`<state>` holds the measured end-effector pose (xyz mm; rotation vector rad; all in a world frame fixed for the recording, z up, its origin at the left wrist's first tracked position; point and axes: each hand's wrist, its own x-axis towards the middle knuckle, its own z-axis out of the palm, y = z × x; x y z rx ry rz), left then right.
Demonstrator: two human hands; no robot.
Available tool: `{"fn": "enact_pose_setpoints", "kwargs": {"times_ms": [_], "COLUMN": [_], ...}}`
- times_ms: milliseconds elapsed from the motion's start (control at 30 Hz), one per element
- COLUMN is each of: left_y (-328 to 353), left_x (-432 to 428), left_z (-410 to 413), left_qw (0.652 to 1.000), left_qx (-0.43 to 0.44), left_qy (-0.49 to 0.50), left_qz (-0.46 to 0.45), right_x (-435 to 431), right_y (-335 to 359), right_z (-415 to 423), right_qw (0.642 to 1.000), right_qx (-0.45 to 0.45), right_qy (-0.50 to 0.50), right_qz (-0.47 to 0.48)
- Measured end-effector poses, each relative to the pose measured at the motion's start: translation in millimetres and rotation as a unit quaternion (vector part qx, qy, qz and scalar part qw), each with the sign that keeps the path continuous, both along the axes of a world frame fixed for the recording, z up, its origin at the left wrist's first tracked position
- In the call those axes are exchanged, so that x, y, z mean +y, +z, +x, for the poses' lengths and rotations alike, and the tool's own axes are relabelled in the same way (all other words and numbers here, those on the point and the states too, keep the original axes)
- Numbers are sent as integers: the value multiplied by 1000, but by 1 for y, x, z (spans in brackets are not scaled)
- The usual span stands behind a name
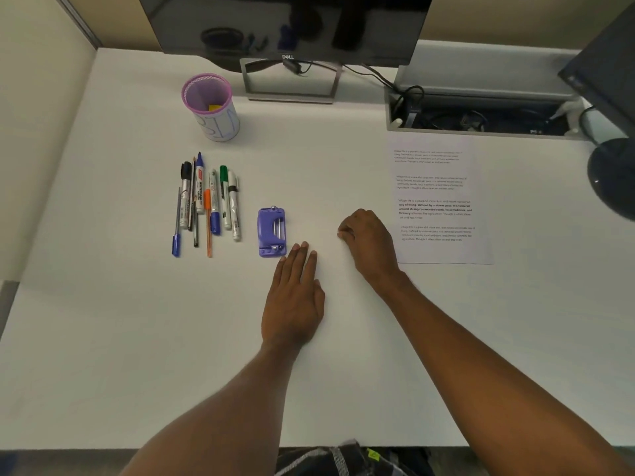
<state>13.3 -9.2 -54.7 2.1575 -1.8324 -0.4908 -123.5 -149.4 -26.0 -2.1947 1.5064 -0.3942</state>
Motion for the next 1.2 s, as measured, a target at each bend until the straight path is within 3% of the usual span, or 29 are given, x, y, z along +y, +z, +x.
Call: {"fn": "enact_pose_setpoints", "kwargs": {"times_ms": [400,667,900,1200], "left_y": [-3,-9,-13,-13], "left_x": [0,0,-1,0], "left_z": [1,1,1,2], "left_qw": [1000,1000,1000,1000], "left_qx": [-3,0,-3,18], "left_qy": [-6,-4,-5,-17], "left_qz": [-11,-7,-1,-14], "right_x": [-11,-26,-57,-123], "right_y": [9,28,49,90], "right_z": [13,22,63,184], "right_qw": [987,945,941,927], "right_qx": [124,248,220,140], "right_qy": [82,165,190,233], "right_qz": [-54,-132,-171,-259]}}
